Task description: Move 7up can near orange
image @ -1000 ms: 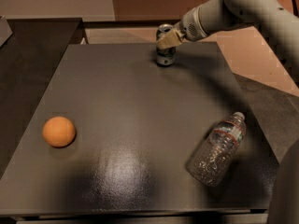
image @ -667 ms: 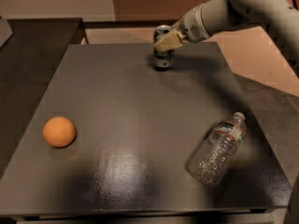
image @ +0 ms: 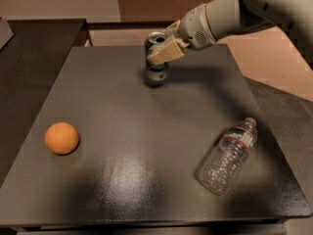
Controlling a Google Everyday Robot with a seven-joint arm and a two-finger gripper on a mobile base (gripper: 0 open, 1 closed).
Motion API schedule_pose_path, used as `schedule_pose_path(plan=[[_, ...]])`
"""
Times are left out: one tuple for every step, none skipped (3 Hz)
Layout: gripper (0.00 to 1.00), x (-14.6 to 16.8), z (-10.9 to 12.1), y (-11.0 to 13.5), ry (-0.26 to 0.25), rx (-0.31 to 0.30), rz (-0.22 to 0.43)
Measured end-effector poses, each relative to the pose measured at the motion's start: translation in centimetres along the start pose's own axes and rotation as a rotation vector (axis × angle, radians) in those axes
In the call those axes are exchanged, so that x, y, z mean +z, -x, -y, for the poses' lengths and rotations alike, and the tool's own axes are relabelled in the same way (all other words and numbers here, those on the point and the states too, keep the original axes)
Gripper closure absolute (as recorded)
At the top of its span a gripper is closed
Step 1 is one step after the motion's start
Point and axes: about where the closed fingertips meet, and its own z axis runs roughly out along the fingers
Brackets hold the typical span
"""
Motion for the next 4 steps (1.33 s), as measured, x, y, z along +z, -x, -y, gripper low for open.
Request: schedule_pose_path(plan=[[1.0,0.5,-4.3,1.3,0.101,-0.083,0.013],[1.0,1.6,-7.6,1.9,0.186,-0.137,0.014],[1.0,3.2,-10.4,2.4,0.267,-0.179,0.012],[1.0,4.3,-12.2,3.4,0.33,-0.206,0.022]])
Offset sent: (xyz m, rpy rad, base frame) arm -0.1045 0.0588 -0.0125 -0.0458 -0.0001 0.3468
